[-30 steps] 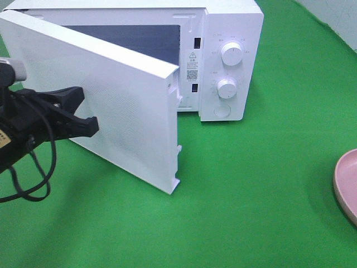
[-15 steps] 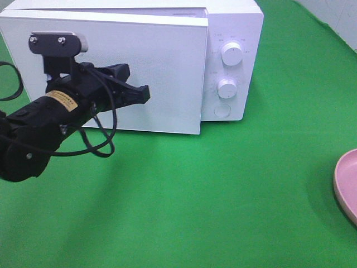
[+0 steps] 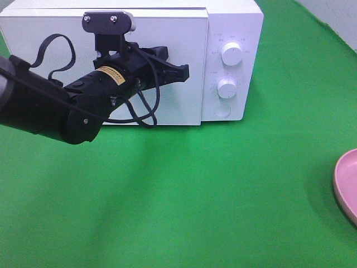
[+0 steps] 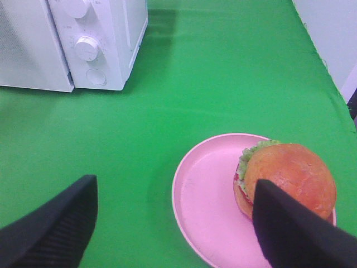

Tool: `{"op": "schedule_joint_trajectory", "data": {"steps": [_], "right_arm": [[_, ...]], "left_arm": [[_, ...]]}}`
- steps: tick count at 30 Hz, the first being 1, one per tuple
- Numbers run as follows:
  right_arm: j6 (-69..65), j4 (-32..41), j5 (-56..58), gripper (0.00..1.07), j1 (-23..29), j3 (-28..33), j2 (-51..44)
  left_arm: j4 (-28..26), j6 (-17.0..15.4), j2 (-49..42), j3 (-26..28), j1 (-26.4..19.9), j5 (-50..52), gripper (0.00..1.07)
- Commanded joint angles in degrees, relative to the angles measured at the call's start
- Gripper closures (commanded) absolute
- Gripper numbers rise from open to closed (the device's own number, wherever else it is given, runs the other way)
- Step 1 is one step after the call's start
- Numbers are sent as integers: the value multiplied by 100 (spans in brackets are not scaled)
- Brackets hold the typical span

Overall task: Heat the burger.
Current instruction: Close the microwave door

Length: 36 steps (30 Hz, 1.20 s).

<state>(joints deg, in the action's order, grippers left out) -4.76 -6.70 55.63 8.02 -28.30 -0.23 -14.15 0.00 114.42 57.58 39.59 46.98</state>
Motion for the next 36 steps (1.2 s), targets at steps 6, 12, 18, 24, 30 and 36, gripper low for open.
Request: {"op": "schedule_joint_trajectory", "data": {"steps": [6,12,18,24,30,36], "right_arm": [[57,-23,-69,33,-17,11,-155],[57,-23,-69,33,-17,11,-155],[57,-23,-69,33,-17,11,-155],[52,-23,-69,33,-17,11,-155],[52,-23,-69,33,-17,11,-155],[52,-23,-69,33,-17,11,-155]], "left_arm": [[-384,430,252,647,-103,11,107],[-481,533,430,791,-103,-17,107],[-372,573,212,779,17,-395,107],[-372,1037,-92,762,384,-1283,107],[-372,1175,-350,556,693,-2275,99],[-372,1169,-527,476,842,-3421,50]]}}
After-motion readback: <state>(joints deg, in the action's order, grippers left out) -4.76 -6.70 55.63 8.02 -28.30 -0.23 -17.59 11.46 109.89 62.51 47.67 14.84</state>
